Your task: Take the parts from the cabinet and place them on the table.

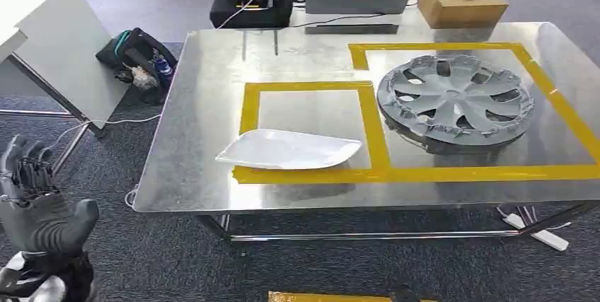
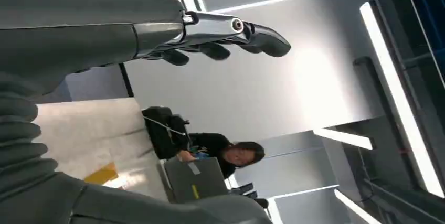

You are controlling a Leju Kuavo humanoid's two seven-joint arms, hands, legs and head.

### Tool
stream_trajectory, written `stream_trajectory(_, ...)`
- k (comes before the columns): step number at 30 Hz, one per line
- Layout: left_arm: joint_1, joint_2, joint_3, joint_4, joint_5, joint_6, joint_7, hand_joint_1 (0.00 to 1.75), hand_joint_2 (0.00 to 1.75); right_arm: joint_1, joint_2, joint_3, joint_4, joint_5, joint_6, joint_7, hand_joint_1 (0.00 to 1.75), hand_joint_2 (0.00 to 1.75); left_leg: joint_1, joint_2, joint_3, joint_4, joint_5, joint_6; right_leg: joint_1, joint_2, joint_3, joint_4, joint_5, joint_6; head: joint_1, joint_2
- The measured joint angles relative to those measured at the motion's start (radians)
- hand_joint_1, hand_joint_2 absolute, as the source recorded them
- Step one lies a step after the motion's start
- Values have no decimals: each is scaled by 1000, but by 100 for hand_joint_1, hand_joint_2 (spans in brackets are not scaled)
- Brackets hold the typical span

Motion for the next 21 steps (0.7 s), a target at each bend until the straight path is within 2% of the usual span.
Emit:
stream_trajectory(6, 56, -11, 73, -56, 8, -41, 0, 0, 0, 6, 0, -11, 0, 0, -10, 20, 0, 0, 0, 0, 0, 0, 0, 0, 0, 0, 0, 0, -1, 0, 0, 0)
stream_trajectory(10, 66, -19, 97, -65, 8, -55, 0, 0, 0, 5, 0, -12, 0, 0, -10, 20, 0, 0, 0, 0, -1, 0, -1, 1, -1, 0, 1, -1, 0, 1, 0, 0)
stream_trajectory(17, 67, -35, 125, -71, 27, -121, 0, 0, 0, 4, 0, -20, 0, -16, -14, -7, 0, 0, -2, 0, -1, 0, -2, 2, -2, -1, 3, -4, 1, 2, 0, 0)
stream_trajectory(21, 67, -35, 126, -71, 27, -123, 0, 0, 0, 4, 0, -21, 0, -16, -14, -8, 0, 0, -2, 0, -1, 0, -2, 3, -2, -1, 3, -4, 1, 2, 0, 0)
